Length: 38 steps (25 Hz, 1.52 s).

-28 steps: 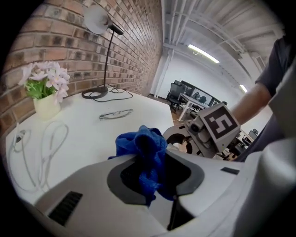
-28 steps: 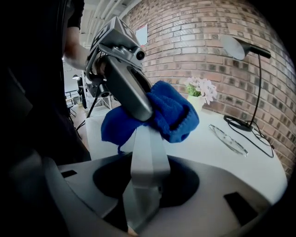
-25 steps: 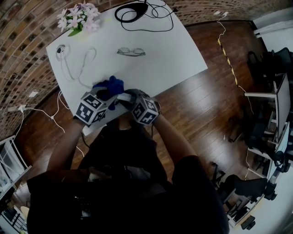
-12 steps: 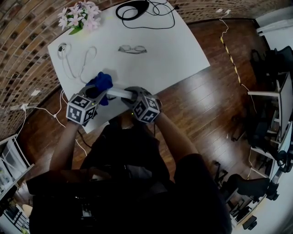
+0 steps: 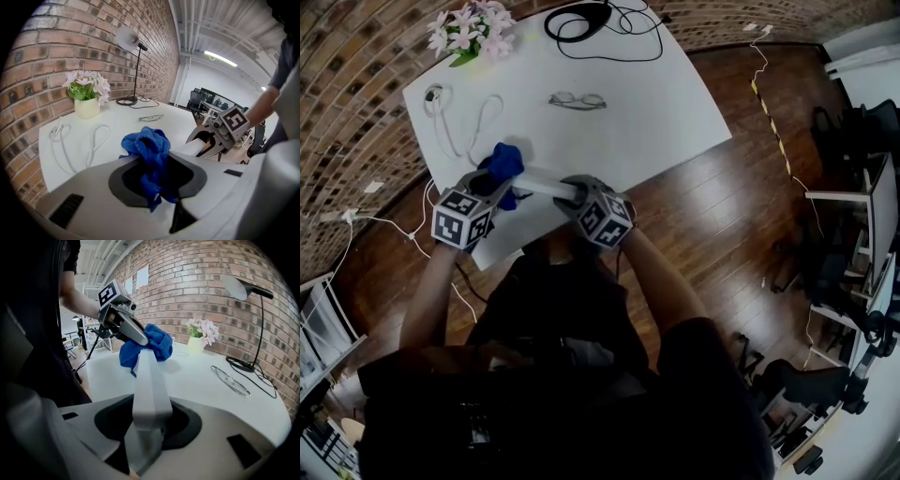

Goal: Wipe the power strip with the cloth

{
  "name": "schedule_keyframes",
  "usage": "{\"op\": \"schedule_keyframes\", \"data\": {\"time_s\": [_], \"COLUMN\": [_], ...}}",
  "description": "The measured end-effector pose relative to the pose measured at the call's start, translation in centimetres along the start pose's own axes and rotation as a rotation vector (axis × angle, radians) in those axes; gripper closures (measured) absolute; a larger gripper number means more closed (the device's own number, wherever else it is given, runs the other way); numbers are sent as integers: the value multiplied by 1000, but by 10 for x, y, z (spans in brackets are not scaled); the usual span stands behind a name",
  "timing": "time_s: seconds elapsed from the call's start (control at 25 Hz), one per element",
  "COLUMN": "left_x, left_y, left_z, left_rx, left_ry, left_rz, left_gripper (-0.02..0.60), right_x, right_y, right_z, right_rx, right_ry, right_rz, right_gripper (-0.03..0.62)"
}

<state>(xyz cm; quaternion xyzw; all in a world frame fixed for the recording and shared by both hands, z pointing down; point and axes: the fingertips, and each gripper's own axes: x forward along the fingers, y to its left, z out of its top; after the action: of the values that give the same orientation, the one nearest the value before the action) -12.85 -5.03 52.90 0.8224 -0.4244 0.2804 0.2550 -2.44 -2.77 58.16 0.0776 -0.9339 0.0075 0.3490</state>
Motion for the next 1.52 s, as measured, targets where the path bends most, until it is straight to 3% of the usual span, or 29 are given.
{"op": "schedule_keyframes", "data": {"time_s": [0.44, 0.64, 0.84, 1.2, 1.52], "left_x": [-6, -12, -11, -9, -8], "left_y": [14, 31, 32, 36, 35], "left_z": [-1, -10, -9, -7, -7], "left_rx": [3, -127, -114, -229, -192], "left_ry": [-24, -37, -37, -62, -42], "left_rz": [-11, -47, -70, -142, -89], "left_gripper": [472, 471, 471, 471, 471], "right_x": [0, 2, 1, 1, 1], "right_y": [-1, -1, -1, 0, 0], "right_z": [-1, -6, -1, -1, 0], "right_rx": [34, 46, 63, 103, 68], "right_ry": [17, 32, 25, 29, 4], "right_rz": [2, 5, 6, -42, -66], "right_gripper": [428, 427, 427, 427, 427]}}
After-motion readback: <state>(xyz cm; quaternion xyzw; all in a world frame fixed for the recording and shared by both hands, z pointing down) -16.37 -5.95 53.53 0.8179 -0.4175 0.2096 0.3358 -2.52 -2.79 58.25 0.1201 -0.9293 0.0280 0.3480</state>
